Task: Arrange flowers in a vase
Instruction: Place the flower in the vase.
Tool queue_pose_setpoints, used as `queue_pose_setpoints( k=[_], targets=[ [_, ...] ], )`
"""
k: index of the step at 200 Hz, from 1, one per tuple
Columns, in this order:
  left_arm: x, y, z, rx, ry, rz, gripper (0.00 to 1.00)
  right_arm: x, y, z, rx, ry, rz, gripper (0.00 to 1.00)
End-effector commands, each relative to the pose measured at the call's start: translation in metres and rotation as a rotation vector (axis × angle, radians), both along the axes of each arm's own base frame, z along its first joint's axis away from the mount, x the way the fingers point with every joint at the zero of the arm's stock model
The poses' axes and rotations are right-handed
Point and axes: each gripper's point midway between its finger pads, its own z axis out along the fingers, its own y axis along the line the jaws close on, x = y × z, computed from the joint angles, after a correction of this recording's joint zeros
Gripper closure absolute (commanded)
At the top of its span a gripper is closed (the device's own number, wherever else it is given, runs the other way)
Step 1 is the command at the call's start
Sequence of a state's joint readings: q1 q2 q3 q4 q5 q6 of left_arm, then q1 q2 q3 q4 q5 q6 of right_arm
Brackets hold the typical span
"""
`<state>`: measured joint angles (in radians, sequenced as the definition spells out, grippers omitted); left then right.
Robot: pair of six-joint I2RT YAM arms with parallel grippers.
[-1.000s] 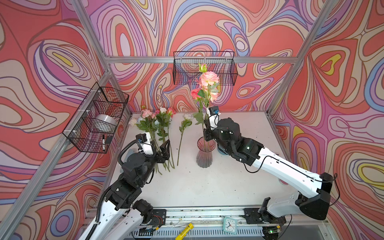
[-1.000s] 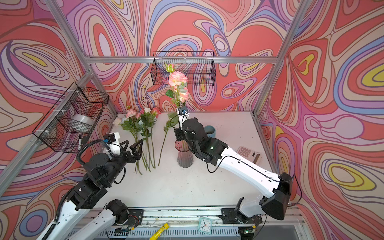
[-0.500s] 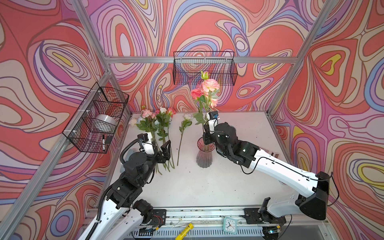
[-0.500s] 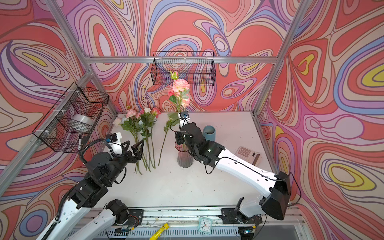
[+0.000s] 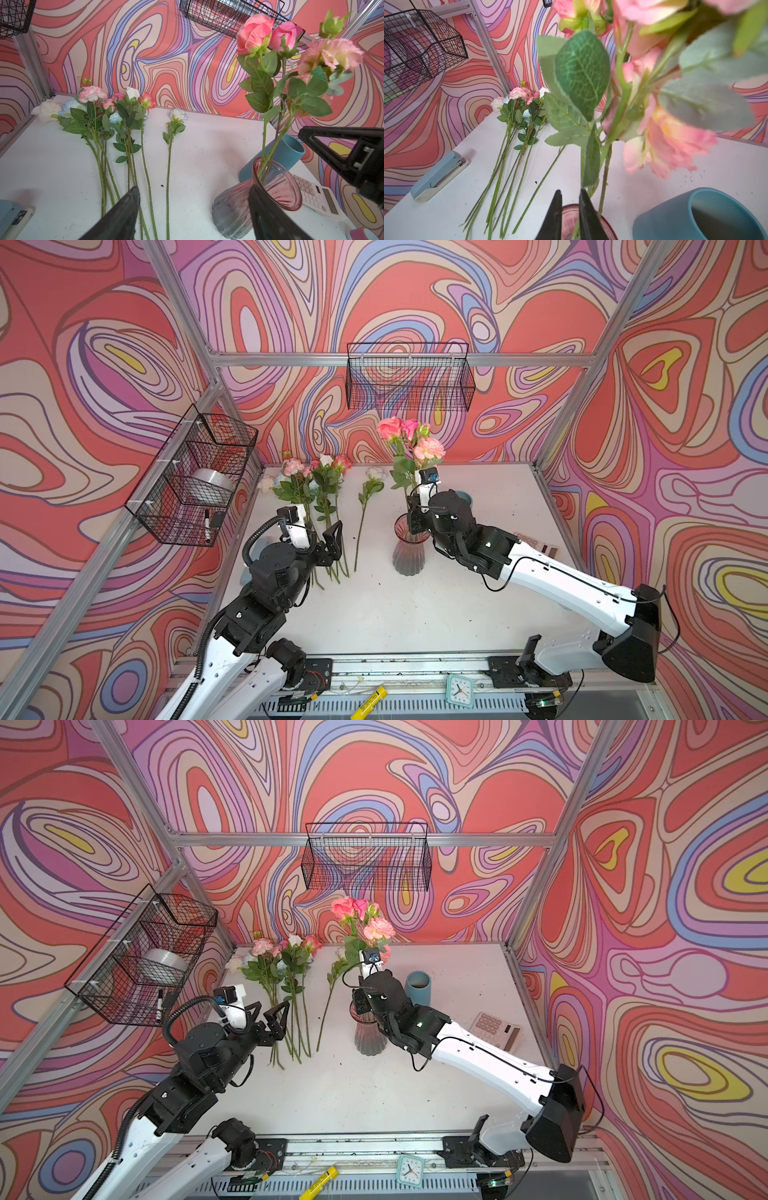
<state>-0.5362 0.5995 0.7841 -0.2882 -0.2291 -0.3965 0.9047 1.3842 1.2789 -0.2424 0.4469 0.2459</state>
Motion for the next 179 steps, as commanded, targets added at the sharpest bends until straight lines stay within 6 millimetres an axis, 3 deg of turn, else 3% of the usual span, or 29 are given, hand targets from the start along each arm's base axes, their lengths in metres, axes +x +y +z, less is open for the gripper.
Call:
queue_pose_setpoints(
  k=[1, 122, 149, 179],
  targets=[
    [0.001, 0.001, 0.002, -0.007, 0.002, 0.007, 0.18, -0.008, -0.005, 0.008, 0.038, 0.004, 0.017, 0.83],
    [0.03, 0.002, -0.035, 0.034, 0.176, 0.09, 0.23, -0.038, -0.009, 0.029, 0.115, 0.021, 0.133, 0.74],
    [0.038, -0.001, -0.053, 0.054, 0.245, 0.105, 0.24, -0.051, -0.008, 0.037, 0.153, 0.039, 0.187, 0.71],
    [0.052, -0.005, -0.076, 0.067, 0.374, 0.125, 0.33, -0.062, -0.021, 0.044, 0.187, 0.023, 0.195, 0.7]
  ],
)
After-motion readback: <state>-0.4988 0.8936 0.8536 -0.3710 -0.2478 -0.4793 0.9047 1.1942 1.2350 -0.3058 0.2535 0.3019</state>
